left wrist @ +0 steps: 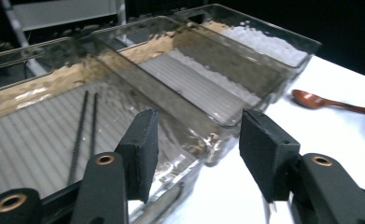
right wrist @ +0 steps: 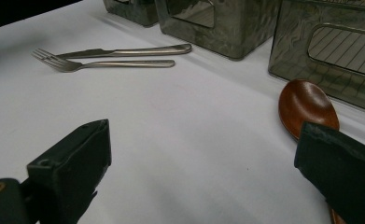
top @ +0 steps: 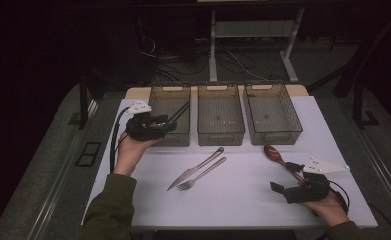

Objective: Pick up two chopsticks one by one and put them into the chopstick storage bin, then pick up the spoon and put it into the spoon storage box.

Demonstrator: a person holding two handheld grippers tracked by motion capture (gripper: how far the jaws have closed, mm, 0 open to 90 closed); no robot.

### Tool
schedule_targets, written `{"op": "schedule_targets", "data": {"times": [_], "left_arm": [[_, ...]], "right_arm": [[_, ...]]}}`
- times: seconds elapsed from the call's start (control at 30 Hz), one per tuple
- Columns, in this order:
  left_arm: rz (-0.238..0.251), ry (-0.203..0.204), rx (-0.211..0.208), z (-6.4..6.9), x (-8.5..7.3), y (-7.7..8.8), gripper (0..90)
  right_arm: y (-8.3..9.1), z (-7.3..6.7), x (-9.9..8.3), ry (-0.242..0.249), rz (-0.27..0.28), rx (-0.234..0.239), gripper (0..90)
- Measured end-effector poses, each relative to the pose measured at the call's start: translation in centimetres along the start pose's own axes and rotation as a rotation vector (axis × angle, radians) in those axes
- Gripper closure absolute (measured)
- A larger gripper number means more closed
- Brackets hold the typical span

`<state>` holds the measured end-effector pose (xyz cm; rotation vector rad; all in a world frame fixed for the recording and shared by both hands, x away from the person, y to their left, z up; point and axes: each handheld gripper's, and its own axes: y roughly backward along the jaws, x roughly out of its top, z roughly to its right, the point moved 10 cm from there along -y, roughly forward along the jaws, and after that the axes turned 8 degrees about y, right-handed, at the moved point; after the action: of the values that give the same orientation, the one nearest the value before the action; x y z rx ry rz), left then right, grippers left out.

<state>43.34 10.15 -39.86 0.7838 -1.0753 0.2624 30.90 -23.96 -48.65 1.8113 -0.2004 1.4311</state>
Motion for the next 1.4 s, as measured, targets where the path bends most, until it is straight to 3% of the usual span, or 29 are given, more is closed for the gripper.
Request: {"op": "schedule_targets", "data": {"times": [0.4, 0.73, 1.03, 1.17, 1.3, 1.4], "left_arm": [[-0.044, -0.048, -0.033, 2.5, -3.1, 0.3, 36.3], [-0.037, -0.070, -0.065, 4.4, -6.1, 1.1, 27.3], [-0.029, -0.081, -0.080, 5.4, -8.5, 1.5, 21.8], [-0.019, -0.057, -0.111, 5.8, -9.8, 1.6, 19.4], [-0.049, -0.084, -0.119, 6.3, -11.5, 1.8, 16.2], [-0.044, -0.079, -0.117, 6.3, -12.0, 2.1, 14.1]], "right_arm": [[0.1, 0.0, 0.1, 0.001, 0.006, 0.002, 3.2], [0.1, -0.2, 0.0, 0.002, 0.000, 0.007, 3.2], [0.1, -0.2, 0.1, 0.000, 0.001, 0.006, 3.2], [0.1, -0.1, 0.0, -0.007, -0.001, 0.005, 3.2], [0.1, -0.1, 0.1, -0.010, -0.002, 0.005, 3.2], [0.2, -0.1, 0.0, -0.016, -0.006, 0.003, 3.3]]}}
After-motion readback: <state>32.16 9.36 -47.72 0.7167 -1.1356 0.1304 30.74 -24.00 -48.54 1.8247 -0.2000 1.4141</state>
